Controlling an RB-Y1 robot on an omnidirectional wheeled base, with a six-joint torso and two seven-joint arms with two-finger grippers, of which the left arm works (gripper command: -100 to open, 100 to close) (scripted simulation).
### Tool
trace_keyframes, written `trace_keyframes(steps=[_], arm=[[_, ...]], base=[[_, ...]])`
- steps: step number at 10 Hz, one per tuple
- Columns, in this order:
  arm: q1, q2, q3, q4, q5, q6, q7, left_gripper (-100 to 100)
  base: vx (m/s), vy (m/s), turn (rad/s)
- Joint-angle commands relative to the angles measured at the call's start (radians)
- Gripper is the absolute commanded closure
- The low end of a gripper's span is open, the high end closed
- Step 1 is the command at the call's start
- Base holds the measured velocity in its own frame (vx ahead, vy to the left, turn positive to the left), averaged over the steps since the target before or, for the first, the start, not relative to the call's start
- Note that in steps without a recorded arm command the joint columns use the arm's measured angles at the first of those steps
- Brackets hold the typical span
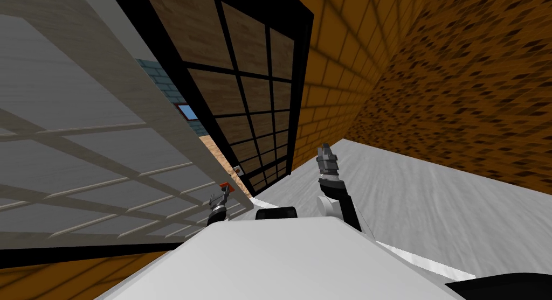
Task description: Pull the door open
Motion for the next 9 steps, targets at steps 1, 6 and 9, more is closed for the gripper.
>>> trace_keyframes(steps=[1,6,9], arm=[[0.043,0.004,0.017,-0.050,0.007,0.043,0.009,100],[0.055,0.009,0.019,-0.050,0.016,0.043,0.029,100],[0.055,0.009,0.019,-0.081,0.016,0.043,0.029,100]], base=[[-0.023,-0.012,-0.017],[-0.022,-0.009,0.009],[-0.023,0.003,-0.003]])
